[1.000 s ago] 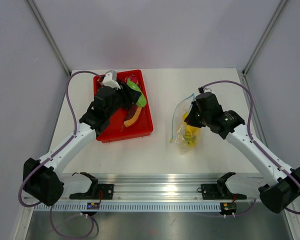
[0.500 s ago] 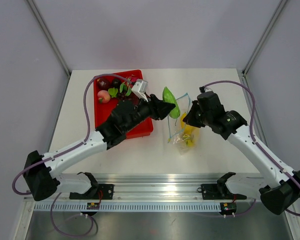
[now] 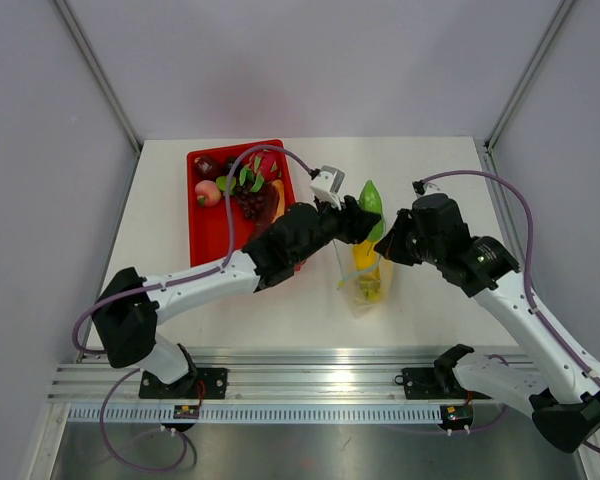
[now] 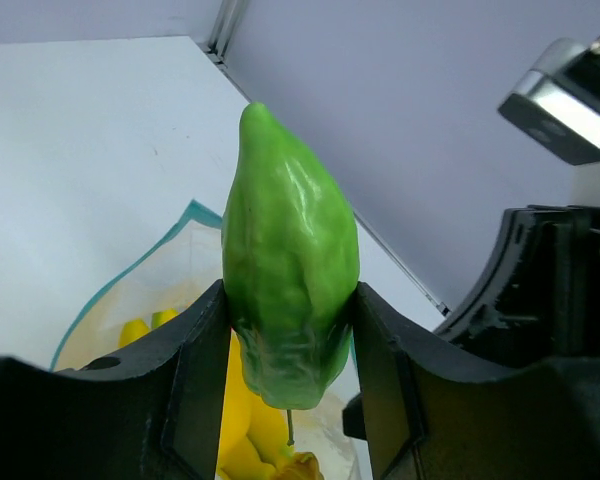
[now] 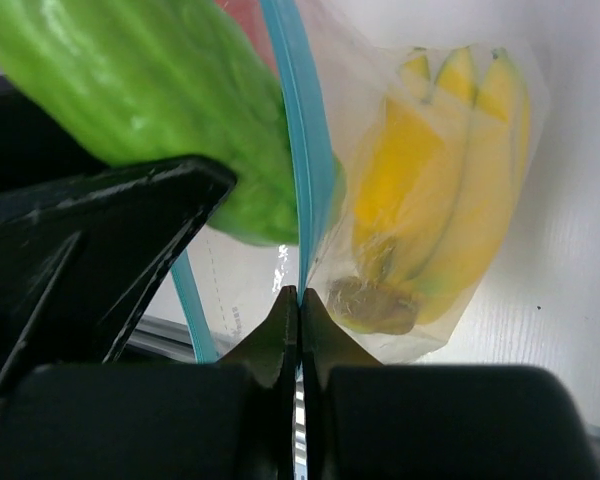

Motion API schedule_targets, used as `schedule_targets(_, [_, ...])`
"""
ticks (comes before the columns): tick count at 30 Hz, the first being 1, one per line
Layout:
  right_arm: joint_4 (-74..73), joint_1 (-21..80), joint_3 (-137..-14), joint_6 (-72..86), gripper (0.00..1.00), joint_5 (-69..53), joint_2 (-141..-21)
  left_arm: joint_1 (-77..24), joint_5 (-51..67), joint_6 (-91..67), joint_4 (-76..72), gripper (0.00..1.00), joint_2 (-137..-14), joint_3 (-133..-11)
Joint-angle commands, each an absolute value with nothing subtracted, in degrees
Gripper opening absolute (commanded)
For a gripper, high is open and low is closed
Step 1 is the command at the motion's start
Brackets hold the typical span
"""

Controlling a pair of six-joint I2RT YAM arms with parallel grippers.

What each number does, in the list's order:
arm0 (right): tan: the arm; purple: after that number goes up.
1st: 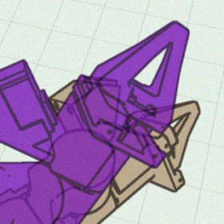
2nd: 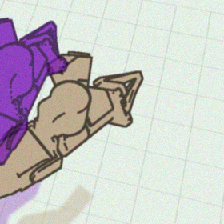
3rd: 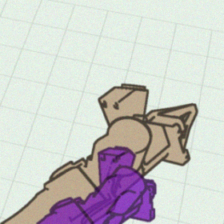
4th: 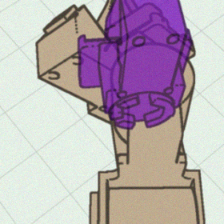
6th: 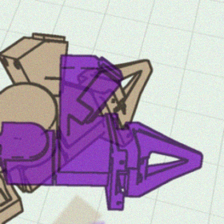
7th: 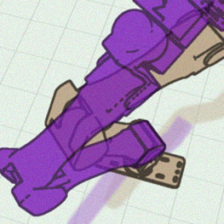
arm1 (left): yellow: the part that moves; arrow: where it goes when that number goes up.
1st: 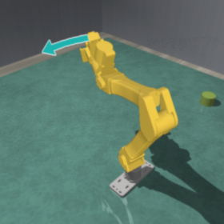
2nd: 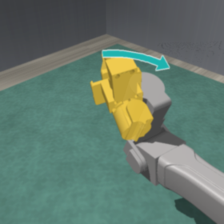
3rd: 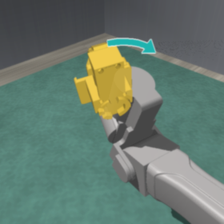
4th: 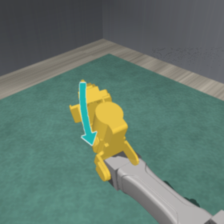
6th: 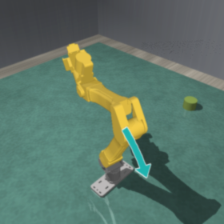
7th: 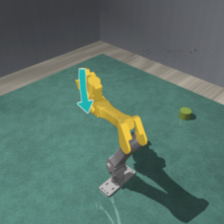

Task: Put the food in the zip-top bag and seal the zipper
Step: Place the fake vegetable in the zipper food storage bag.

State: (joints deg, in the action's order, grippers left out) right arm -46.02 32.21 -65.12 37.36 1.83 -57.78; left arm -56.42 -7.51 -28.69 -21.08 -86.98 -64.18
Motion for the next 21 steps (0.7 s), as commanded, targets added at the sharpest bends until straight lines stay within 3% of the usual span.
schedule_targets(1, [-46.1,32.4,-66.6,36.7,0.02,0.6,-56.2,-56.7,-10.4,-26.3,-25.7,0.00,-88.5,-66.4])
schedule_targets(21, [-45.4,32.3,-65.7,37.9,0.02,1.7,-54.8,-57.9,-8.7,-25.8,-28.0,0.00,-90.1,-59.0])
